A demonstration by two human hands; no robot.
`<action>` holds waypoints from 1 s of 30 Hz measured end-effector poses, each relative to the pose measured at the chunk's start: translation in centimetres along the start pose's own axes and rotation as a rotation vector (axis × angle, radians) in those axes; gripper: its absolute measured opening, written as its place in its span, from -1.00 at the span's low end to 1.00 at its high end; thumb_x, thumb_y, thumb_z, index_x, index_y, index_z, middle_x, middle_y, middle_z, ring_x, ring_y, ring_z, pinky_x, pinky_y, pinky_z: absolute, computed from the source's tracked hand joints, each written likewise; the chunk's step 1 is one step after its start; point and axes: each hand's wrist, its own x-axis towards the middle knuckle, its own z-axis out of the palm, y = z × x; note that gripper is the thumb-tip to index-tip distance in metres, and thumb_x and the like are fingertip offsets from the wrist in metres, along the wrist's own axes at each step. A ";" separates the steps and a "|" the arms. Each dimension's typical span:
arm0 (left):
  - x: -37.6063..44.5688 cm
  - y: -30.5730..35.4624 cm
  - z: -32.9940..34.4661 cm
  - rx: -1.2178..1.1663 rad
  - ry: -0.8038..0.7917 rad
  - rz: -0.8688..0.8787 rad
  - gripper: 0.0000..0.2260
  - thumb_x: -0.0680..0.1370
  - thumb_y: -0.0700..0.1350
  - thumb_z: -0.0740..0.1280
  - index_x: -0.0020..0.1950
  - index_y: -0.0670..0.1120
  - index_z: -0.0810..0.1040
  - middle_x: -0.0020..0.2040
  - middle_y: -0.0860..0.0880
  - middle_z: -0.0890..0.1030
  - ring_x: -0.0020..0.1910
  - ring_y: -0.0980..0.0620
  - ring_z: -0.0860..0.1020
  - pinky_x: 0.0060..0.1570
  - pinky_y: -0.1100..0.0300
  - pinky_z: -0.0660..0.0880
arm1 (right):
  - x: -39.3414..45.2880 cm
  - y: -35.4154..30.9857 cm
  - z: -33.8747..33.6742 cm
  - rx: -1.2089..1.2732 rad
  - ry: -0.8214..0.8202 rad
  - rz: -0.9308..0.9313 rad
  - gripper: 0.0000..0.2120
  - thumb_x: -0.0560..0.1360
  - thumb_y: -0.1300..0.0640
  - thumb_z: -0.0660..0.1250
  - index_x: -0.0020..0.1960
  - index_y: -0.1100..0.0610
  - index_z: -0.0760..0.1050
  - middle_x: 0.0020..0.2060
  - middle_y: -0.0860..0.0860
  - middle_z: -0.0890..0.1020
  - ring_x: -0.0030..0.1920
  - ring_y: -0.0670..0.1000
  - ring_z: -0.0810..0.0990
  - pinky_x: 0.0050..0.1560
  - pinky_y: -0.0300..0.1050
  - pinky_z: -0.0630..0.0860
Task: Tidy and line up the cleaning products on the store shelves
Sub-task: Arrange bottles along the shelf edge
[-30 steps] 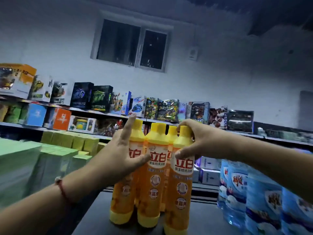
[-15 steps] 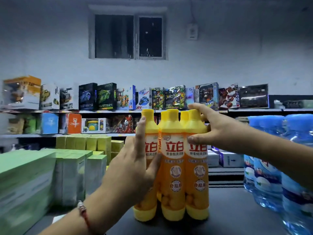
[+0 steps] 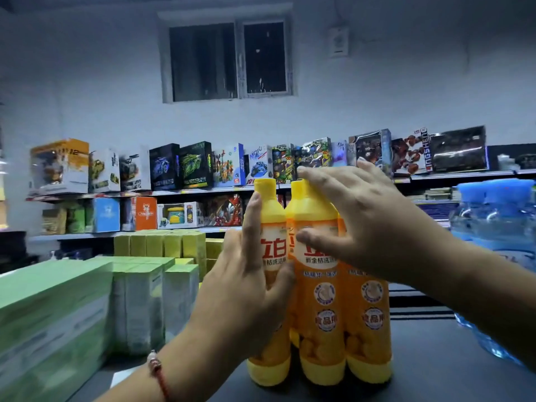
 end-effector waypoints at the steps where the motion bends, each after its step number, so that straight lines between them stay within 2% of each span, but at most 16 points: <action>1: 0.0 -0.1 0.0 -0.001 0.012 0.007 -0.20 0.56 0.30 0.17 0.41 0.44 -0.49 0.42 -0.01 0.29 0.06 0.06 0.51 0.00 0.03 0.58 | -0.1 0.4 0.4 -0.018 0.015 0.014 -0.13 0.42 -0.50 -0.07 0.62 -0.10 -0.01 0.53 -0.04 0.33 0.54 -0.01 0.21 0.52 -0.10 -0.20; 3: -0.1 -0.2 0.0 -0.005 0.028 0.018 -0.21 0.56 0.28 0.18 0.43 0.45 -0.45 0.41 -0.03 0.32 0.05 0.05 0.54 0.00 0.00 0.60 | -0.1 1.0 0.7 -0.038 0.043 0.045 -0.11 0.40 -0.51 -0.10 0.62 -0.09 -0.01 0.49 -0.02 0.40 0.53 0.01 0.23 0.54 -0.04 -0.15; 5: -0.1 -0.4 -0.1 -0.019 0.033 0.026 -0.21 0.56 0.27 0.18 0.45 0.44 -0.44 0.42 -0.02 0.32 0.02 0.08 0.55 -0.06 0.08 0.60 | -0.2 0.9 0.9 -0.035 0.051 0.050 -0.11 0.40 -0.51 -0.10 0.62 -0.10 -0.03 0.47 0.00 0.43 0.54 0.02 0.20 0.55 0.00 -0.18; 7: -0.2 -0.4 0.0 -0.015 0.034 0.033 -0.22 0.55 0.27 0.17 0.45 0.43 -0.43 0.44 -0.01 0.30 0.02 0.09 0.55 -0.10 0.16 0.56 | -0.4 0.5 0.8 0.011 0.059 0.032 -0.12 0.42 -0.49 -0.04 0.63 -0.10 -0.06 0.48 0.01 0.42 0.54 -0.05 0.12 0.53 -0.08 -0.32; 9: -0.2 -0.4 0.0 -0.007 0.040 0.029 -0.22 0.55 0.28 0.17 0.46 0.43 -0.42 0.45 -0.01 0.29 0.05 0.06 0.55 -0.07 0.12 0.58 | -0.5 -0.1 0.7 0.056 0.059 0.014 -0.12 0.43 -0.45 0.05 0.63 -0.09 -0.08 0.50 0.02 0.38 0.50 -0.15 0.04 0.43 -0.22 -0.48; 11: -0.2 -0.5 -0.1 -0.004 0.050 0.030 -0.22 0.56 0.27 0.19 0.47 0.43 -0.40 0.41 -0.03 0.31 0.04 0.05 0.57 -0.06 0.03 0.62 | -0.4 -0.4 0.9 0.045 0.069 -0.006 -0.10 0.44 -0.43 0.08 0.64 -0.06 -0.11 0.49 0.03 0.40 0.54 -0.06 0.12 0.47 -0.17 -0.43; 13: -0.2 -0.6 -0.1 -0.005 0.065 0.050 -0.22 0.57 0.25 0.20 0.48 0.41 -0.38 0.35 -0.02 0.33 -0.03 0.07 0.57 -0.13 0.06 0.63 | -0.4 -0.3 1.2 0.023 0.066 0.000 -0.10 0.45 -0.43 0.07 0.64 -0.05 -0.13 0.47 0.01 0.43 0.54 -0.01 0.19 0.51 -0.09 -0.37; 15: -0.3 -0.7 0.1 -0.007 0.086 0.093 -0.23 0.58 0.25 0.20 0.51 0.39 -0.36 0.32 -0.01 0.34 -0.07 0.08 0.57 -0.19 0.08 0.63 | -0.3 -0.2 1.4 0.015 0.061 0.008 -0.10 0.45 -0.43 0.05 0.64 -0.04 -0.14 0.46 0.01 0.44 0.54 0.00 0.19 0.50 -0.09 -0.40; 18: -0.6 -0.6 0.4 0.008 0.119 0.186 -0.25 0.56 0.28 0.14 0.58 0.28 -0.29 0.33 0.04 0.34 -0.07 0.03 0.57 -0.21 -0.03 0.62 | -0.4 -0.3 1.4 0.026 0.061 0.019 -0.10 0.45 -0.43 0.02 0.64 -0.04 -0.14 0.48 0.03 0.42 0.56 0.01 0.17 0.48 -0.10 -0.43; 21: -0.8 -0.8 0.7 0.012 0.118 0.188 -0.25 0.55 0.30 0.09 0.57 0.28 -0.34 0.21 0.05 0.34 -0.08 0.04 0.54 -0.21 -0.05 0.60 | -0.5 -0.5 1.4 0.027 0.075 0.017 -0.10 0.45 -0.44 0.01 0.64 -0.03 -0.12 0.46 0.03 0.44 0.54 0.01 0.21 0.51 -0.09 -0.41; 23: -0.8 -1.0 0.8 0.020 0.121 0.160 -0.26 0.57 0.30 0.08 0.53 0.32 -0.40 0.18 0.05 0.32 -0.06 0.04 0.53 -0.18 -0.05 0.60 | -0.5 -0.6 1.5 0.022 0.088 0.019 -0.11 0.46 -0.41 0.04 0.64 -0.01 -0.12 0.45 0.03 0.45 0.54 0.03 0.22 0.54 -0.04 -0.37; 25: -0.7 -1.1 0.8 0.010 0.117 0.143 -0.26 0.58 0.28 0.10 0.52 0.33 -0.42 0.26 0.03 0.32 0.01 0.04 0.52 -0.13 -0.02 0.61 | -0.6 -0.8 1.6 0.015 0.086 0.022 -0.11 0.46 -0.39 0.05 0.65 -0.01 -0.12 0.47 0.04 0.44 0.55 0.05 0.21 0.56 0.01 -0.36; 30: -0.8 -1.4 1.0 -0.051 0.154 0.136 -0.27 0.56 0.29 0.10 0.55 0.34 -0.34 0.18 0.24 0.15 0.09 0.08 0.49 -0.11 0.10 0.61 | -0.7 -0.9 1.8 0.001 0.109 0.021 -0.12 0.48 -0.41 0.06 0.65 -0.01 -0.11 0.46 0.07 0.44 0.55 0.07 0.23 0.58 0.09 -0.32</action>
